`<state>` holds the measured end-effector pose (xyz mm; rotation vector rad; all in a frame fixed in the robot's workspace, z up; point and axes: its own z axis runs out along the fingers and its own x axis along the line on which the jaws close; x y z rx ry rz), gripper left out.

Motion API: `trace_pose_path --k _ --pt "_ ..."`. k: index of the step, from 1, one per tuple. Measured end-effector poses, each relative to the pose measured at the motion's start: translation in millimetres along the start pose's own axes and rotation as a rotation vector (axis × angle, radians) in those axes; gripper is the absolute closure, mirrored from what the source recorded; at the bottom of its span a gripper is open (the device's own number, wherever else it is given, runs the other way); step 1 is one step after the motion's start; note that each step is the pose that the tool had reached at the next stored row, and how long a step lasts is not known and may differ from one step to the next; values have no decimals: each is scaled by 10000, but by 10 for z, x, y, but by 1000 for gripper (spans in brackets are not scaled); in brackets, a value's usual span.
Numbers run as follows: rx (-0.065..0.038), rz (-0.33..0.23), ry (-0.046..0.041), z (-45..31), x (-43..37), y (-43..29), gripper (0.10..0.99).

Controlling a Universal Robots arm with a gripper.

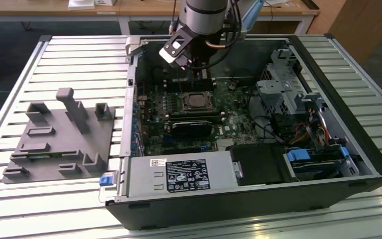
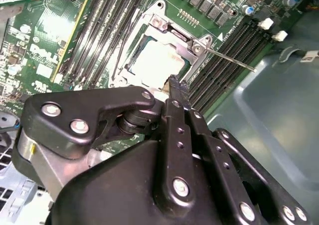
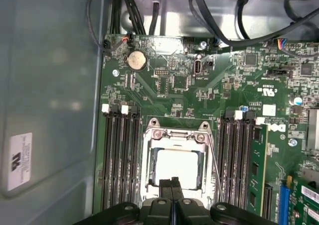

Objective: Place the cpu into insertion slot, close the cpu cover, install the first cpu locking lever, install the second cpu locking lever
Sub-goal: 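Install the first cpu locking lever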

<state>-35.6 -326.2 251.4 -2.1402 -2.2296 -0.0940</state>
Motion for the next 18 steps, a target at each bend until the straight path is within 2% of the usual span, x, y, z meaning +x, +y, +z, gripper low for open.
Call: trace_pose_path --k 3,18 --pt "12 -167 10 -1 0 0 965" --pt "219 -2790 33 5 0 0 965"
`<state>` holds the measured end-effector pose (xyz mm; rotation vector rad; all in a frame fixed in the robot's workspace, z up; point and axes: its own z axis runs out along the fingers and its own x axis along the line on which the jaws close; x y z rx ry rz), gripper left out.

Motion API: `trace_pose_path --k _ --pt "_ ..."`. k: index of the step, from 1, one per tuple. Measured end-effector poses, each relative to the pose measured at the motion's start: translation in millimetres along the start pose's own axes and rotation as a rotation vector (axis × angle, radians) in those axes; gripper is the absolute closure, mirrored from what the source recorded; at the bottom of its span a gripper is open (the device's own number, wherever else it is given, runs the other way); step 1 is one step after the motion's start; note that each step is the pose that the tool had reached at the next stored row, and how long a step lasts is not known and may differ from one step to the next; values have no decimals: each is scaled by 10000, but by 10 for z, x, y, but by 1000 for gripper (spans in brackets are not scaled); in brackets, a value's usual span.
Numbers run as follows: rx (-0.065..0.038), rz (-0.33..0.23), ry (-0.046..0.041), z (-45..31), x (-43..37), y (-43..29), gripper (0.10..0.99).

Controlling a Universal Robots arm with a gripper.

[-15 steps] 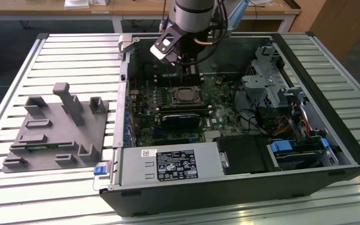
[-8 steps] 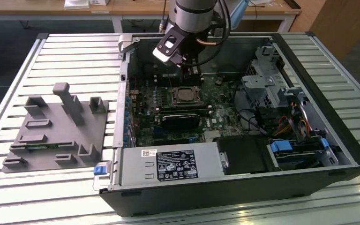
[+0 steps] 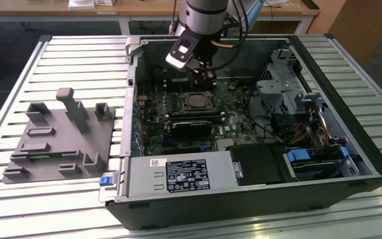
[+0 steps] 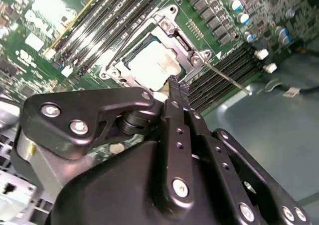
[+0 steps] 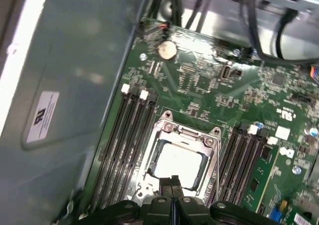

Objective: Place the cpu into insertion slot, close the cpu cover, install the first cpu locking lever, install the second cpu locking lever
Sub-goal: 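Install the first cpu locking lever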

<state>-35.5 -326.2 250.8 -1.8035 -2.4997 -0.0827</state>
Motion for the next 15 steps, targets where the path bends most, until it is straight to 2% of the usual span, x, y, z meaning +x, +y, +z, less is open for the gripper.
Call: trace_pose_path --k 15 --pt "193 -2437 18 3 0 0 965"
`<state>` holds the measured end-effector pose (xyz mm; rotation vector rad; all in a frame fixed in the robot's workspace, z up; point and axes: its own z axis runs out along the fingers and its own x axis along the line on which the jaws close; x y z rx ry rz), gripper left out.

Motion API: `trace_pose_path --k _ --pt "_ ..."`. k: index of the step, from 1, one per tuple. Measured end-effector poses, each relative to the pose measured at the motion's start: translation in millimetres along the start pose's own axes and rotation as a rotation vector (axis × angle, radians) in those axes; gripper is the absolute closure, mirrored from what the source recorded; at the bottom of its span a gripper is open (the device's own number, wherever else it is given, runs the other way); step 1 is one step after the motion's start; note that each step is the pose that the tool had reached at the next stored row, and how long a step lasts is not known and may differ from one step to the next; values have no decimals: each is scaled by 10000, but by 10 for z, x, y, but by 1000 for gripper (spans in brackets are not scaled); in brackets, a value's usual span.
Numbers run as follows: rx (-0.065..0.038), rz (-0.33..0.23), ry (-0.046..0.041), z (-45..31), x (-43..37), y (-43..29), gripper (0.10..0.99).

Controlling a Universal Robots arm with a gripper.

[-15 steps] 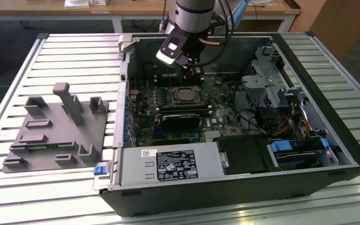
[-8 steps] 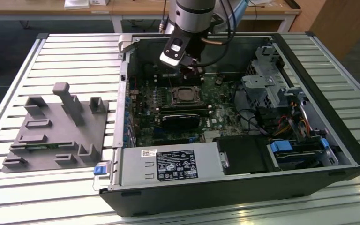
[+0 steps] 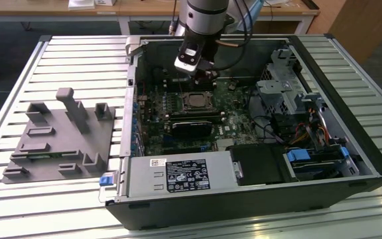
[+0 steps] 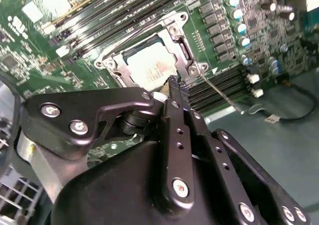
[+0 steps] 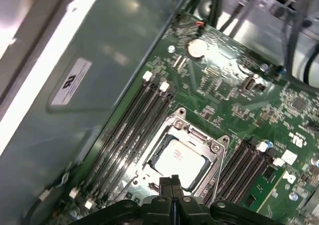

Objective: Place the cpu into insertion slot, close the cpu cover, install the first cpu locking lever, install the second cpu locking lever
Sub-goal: 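Install the first cpu locking lever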

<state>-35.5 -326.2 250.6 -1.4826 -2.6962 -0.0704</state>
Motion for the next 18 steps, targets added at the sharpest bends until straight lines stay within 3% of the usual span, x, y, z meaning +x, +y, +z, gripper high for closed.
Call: trace_pose_path --k 18 --pt "258 -3241 22 3 0 0 965"
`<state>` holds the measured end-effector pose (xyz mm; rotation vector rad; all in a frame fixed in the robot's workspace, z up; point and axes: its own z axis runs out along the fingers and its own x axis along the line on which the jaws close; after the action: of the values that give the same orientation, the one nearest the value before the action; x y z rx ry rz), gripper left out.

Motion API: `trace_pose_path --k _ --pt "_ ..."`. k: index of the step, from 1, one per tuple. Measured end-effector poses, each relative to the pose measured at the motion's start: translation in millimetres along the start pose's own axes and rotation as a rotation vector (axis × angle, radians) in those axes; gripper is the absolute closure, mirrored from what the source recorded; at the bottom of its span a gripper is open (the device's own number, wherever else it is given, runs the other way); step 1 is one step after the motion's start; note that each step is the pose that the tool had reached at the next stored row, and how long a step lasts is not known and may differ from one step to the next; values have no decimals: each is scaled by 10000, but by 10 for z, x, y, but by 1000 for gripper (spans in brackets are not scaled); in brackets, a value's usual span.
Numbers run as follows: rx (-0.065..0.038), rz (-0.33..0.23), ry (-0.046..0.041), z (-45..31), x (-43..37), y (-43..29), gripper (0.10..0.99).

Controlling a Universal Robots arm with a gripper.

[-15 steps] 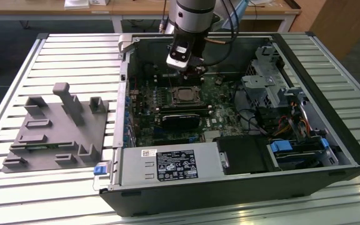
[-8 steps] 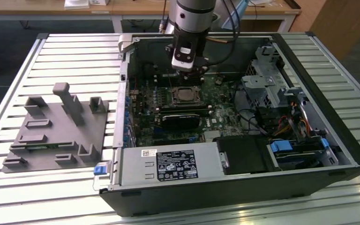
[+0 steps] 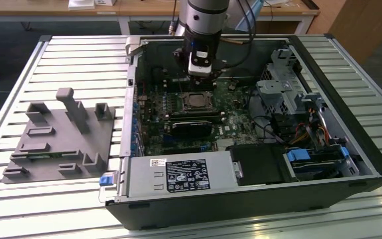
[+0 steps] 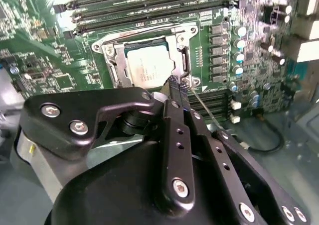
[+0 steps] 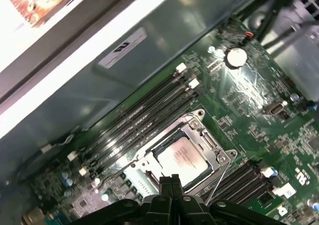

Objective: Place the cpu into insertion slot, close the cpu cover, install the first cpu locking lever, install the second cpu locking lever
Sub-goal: 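Install the first cpu locking lever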

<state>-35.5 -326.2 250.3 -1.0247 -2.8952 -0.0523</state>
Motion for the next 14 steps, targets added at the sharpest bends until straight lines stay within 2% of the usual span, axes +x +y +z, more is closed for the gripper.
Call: trace_pose_path --k 8,14 --pt "46 -1091 -10 0 0 0 965" --pt "-38 -1828 -30 1 0 0 965"
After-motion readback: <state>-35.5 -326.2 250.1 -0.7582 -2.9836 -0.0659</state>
